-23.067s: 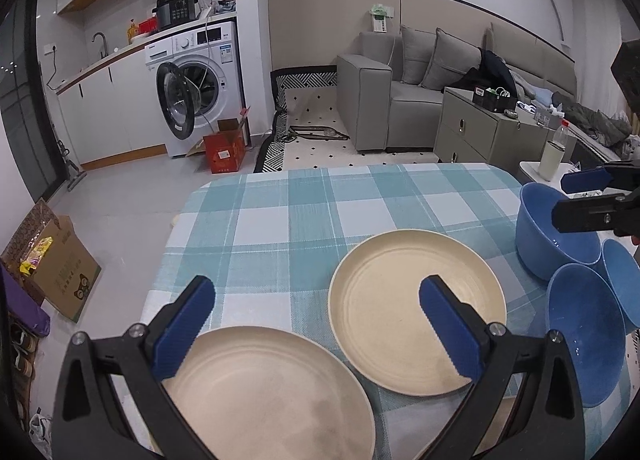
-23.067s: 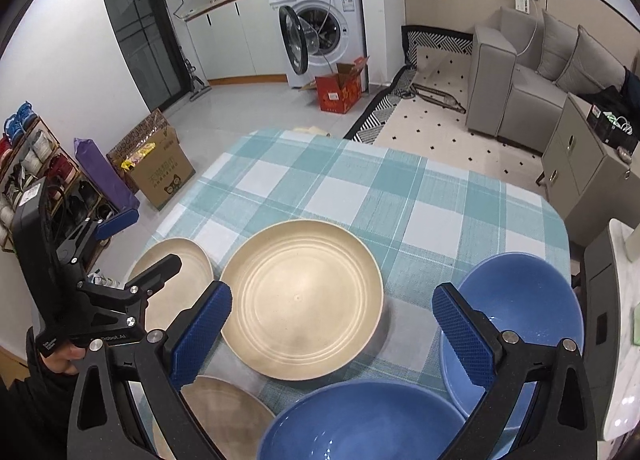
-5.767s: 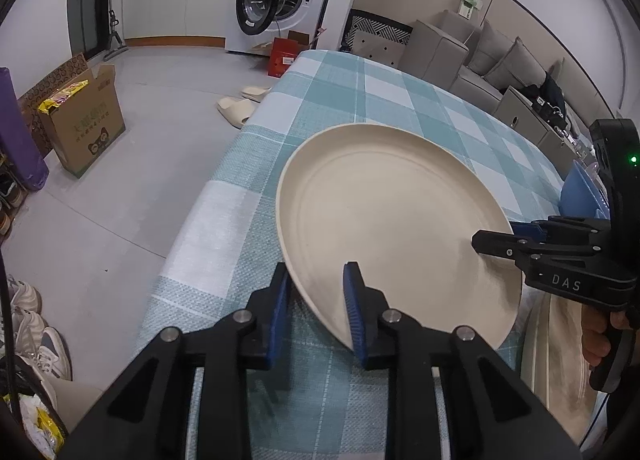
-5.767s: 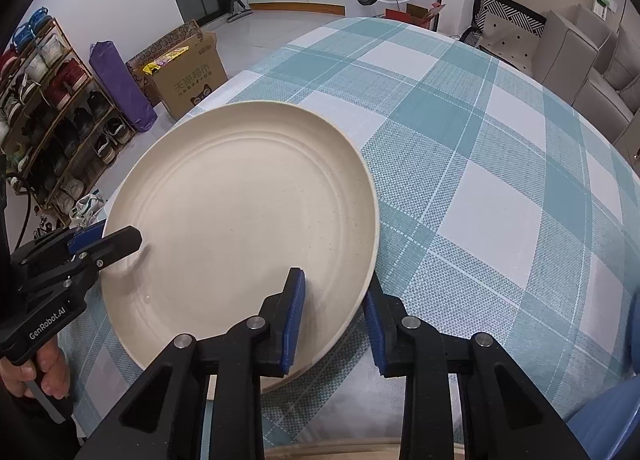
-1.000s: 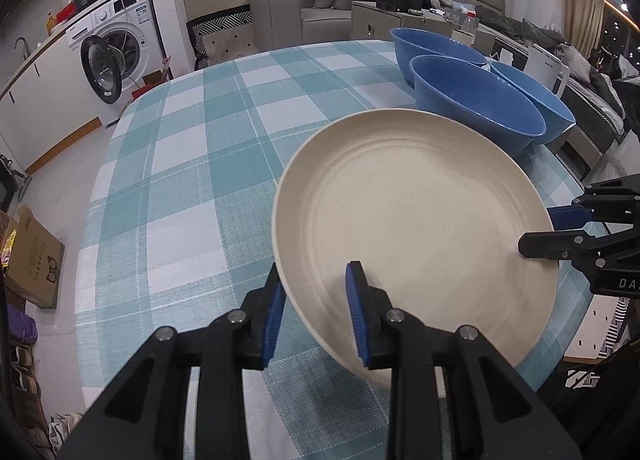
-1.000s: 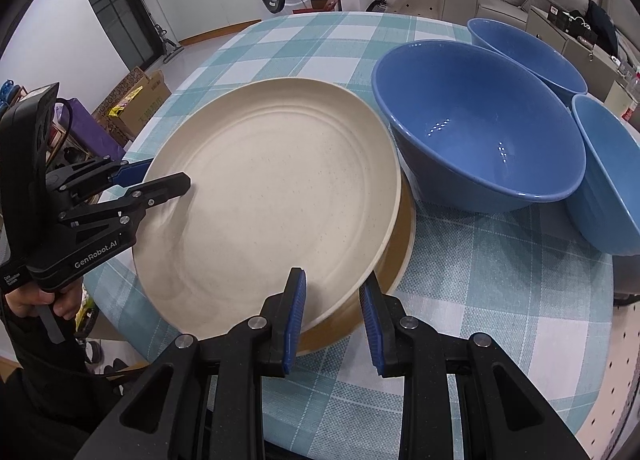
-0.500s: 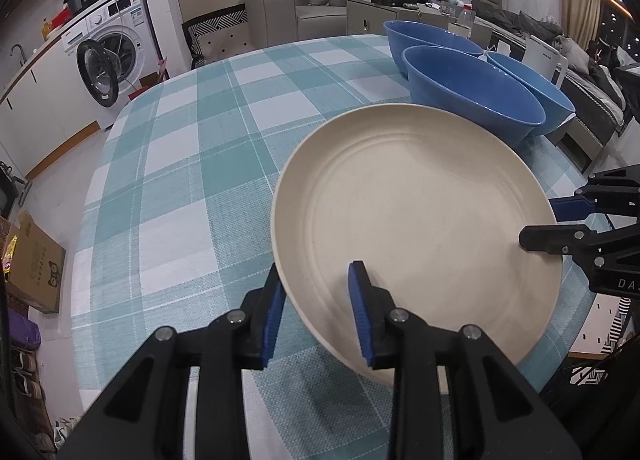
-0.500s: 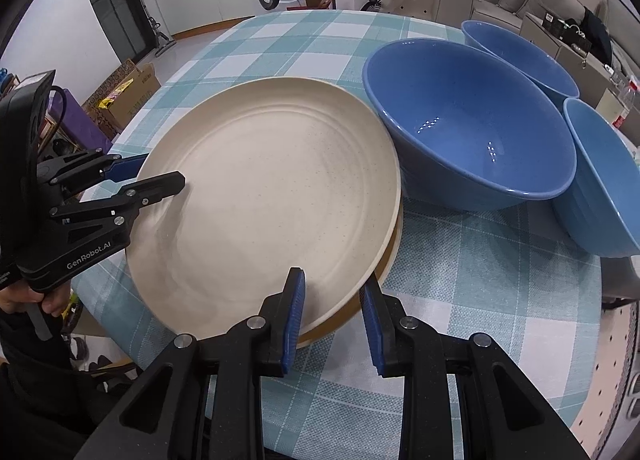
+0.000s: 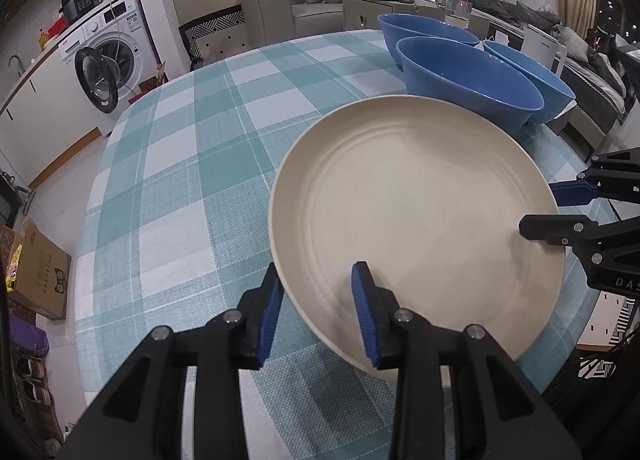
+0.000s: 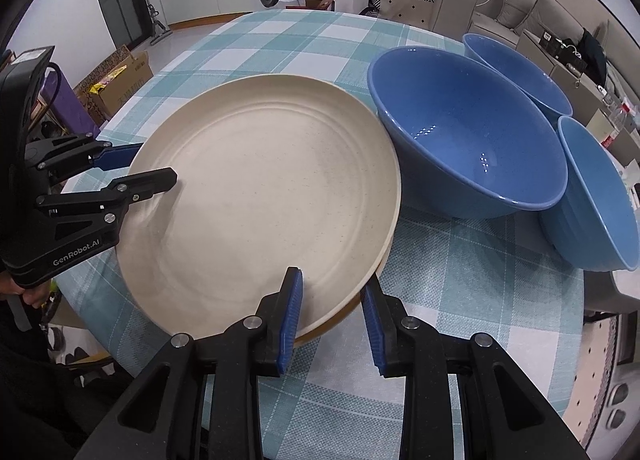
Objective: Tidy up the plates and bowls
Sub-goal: 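Lower the held cream plate onto the large cream plate with both grippers, then open both grippers to release the plate onto the stack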
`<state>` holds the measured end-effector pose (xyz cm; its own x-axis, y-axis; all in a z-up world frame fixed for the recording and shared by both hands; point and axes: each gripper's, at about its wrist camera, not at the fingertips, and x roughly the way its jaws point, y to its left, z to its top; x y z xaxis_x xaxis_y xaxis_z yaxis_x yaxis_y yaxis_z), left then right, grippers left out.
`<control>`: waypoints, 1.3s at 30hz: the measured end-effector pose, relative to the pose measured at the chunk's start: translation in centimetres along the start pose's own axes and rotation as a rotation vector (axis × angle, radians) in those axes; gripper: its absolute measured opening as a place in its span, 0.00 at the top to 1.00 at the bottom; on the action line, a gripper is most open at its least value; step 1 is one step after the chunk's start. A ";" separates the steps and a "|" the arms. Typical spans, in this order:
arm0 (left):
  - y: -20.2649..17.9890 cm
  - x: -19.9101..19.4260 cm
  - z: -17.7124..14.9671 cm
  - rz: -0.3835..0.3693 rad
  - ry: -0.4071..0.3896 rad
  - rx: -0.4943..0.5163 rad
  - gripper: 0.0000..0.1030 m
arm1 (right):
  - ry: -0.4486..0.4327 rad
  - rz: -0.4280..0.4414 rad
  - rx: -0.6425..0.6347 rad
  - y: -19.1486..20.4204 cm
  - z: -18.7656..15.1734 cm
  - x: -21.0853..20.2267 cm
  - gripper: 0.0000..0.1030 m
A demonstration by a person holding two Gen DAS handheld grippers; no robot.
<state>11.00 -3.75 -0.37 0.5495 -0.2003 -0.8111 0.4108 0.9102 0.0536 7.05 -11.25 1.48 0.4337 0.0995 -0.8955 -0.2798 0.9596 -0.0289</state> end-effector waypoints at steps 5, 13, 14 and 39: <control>-0.6 0.1 -0.1 0.022 0.002 0.028 0.61 | -0.002 -0.044 -0.033 0.4 -0.2 0.2 0.70; -0.6 0.4 -0.2 0.031 0.019 0.036 0.59 | 0.005 -0.108 -0.079 0.9 -0.5 0.8 0.66; -0.6 0.4 -0.2 0.034 0.020 0.036 0.57 | 0.007 -0.109 -0.080 0.9 -0.5 1.0 0.66; 1.6 -2.2 0.7 -0.015 -0.050 -0.105 0.38 | -0.073 0.025 -0.013 -0.8 -0.2 -0.9 0.20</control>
<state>10.95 -2.06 1.88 0.5805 -0.2295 -0.7813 0.3421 0.9394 -0.0217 6.70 -12.21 2.17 0.4875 0.1429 -0.8614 -0.3021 0.9532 -0.0129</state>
